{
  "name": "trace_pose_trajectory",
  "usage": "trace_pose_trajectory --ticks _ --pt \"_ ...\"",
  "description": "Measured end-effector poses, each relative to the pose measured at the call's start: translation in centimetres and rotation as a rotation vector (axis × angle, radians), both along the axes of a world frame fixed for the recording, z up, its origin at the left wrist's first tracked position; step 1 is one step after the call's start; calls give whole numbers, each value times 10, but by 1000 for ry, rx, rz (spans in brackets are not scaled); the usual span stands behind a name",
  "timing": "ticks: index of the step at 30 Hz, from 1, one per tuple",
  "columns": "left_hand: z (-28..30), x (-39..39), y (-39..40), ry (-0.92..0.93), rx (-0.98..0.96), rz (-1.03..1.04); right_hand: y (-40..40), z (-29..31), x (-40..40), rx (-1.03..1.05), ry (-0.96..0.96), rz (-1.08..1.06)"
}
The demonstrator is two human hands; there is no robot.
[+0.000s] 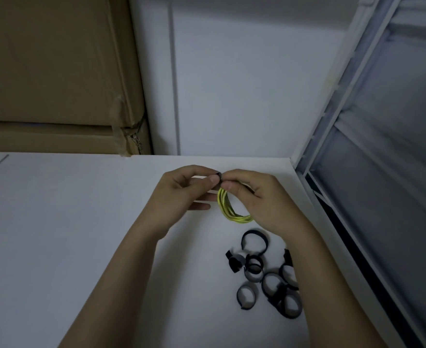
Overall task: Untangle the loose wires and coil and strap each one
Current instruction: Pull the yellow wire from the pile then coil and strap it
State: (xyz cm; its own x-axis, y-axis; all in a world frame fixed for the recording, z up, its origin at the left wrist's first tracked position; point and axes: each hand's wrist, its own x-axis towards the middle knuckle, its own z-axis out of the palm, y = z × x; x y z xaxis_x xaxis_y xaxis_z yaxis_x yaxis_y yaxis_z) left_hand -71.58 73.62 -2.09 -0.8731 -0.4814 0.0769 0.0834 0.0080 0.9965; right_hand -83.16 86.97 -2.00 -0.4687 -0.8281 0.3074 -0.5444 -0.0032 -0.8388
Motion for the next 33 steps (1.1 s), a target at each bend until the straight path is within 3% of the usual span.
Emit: trace_pose_trajectory --ticks 5,15,26,33 --pt "0 3 -4 -31 87 30 -1 1 3 6 57 15" --pt "-7 -9 4 -19 30 254 -2 0 2 139 216 68" --pt "-11 -15 16 16 -25 321 7 5 -1 140 20 98" --pt "-9 -14 14 77 -82 298 2 6 2 164 15 -30"
